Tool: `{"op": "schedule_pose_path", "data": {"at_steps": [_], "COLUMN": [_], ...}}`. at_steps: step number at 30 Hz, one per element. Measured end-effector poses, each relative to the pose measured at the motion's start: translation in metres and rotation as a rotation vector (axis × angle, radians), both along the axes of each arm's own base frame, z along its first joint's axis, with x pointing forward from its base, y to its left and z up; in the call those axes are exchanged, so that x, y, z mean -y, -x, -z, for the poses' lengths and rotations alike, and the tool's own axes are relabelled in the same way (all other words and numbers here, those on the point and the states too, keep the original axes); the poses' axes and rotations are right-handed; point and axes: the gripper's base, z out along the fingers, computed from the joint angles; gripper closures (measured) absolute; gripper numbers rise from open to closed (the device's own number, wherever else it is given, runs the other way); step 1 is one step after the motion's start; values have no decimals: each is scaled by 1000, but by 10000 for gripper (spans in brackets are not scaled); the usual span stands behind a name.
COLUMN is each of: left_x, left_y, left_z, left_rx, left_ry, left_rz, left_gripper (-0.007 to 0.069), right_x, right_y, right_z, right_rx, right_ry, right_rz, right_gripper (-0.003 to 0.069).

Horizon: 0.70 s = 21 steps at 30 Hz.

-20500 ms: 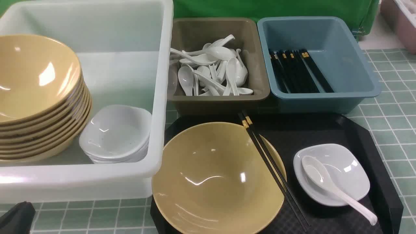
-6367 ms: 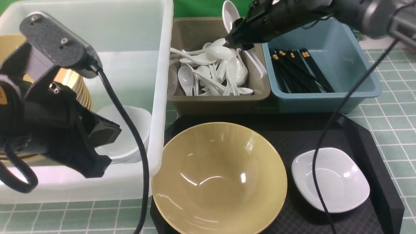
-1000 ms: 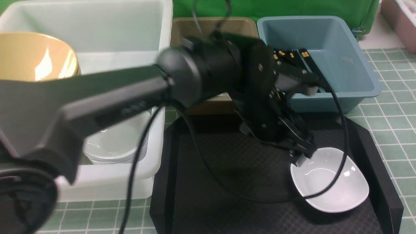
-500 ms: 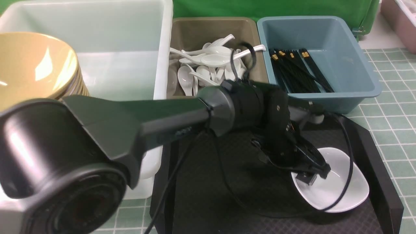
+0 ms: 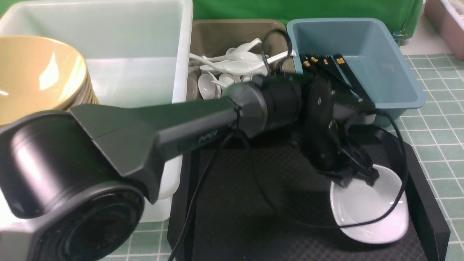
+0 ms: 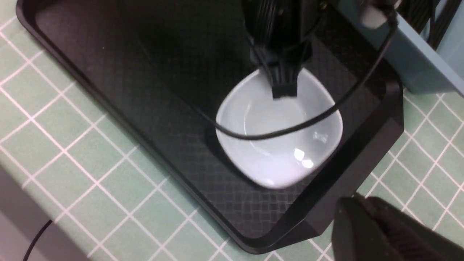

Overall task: On blue table put chopsticks spoon bowls plates into blue grey white boxes.
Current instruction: 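Place the white bowl into the white bin with the other dishes with the left gripper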

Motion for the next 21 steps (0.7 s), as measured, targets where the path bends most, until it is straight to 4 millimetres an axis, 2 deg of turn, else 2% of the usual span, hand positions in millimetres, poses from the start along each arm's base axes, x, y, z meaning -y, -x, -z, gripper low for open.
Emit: {"op": "schedule_pose_path", "data": {"at_steps": [1,2,4,5,6,9,10,12,15,16,17,19,20,21], "left_x": [-5,-6,-30,-32,-49,-93,-99,-137,-189,-195,-222,-253,-266,-269], "left_y": [-2,-3,-10,-10,-13,-14,-14,-12,-7,-6,0,10,17,18], "left_z": [-11,-11,-54,-58,-84,-136,-142,-167,-183,-184,-186,-185,-184,-184], "left_rx": [24,22,101,107,147,211,221,238,244,242,234,230,227,227], "left_ry": [-9,-11,7,10,33,66,71,63,27,23,-1,-29,-41,-42], "left_rz": [6,5,-19,-22,-48,-116,-128,-189,-289,-302,-356,-417,-446,-453], "left_gripper": [619,619,619,619,619,619,619,619,619,619,619,619,619,619], "right_x": [0,0,1,0,-1,-11,-14,-33,-60,-66,-83,-96,-104,-105], "right_y": [0,0,1,1,0,-9,-11,-27,-48,-54,-69,-80,-88,-89], "right_z": [0,-1,-6,-7,-12,-24,-25,-29,-32,-32,-30,-33,-33,-32], "right_rx": [1,2,19,21,29,47,47,23,-16,-22,-52,-64,-69,-74], "right_ry": [-1,-2,-9,-9,-18,-25,-27,-29,-54,-53,-65,-84,-91,-88], "right_rz": [0,0,-6,-7,-14,-66,-75,-151,-230,-244,-280,-303,-312,-316], "right_gripper": [610,610,610,610,610,610,610,610,610,610,610,610,610,610]}}
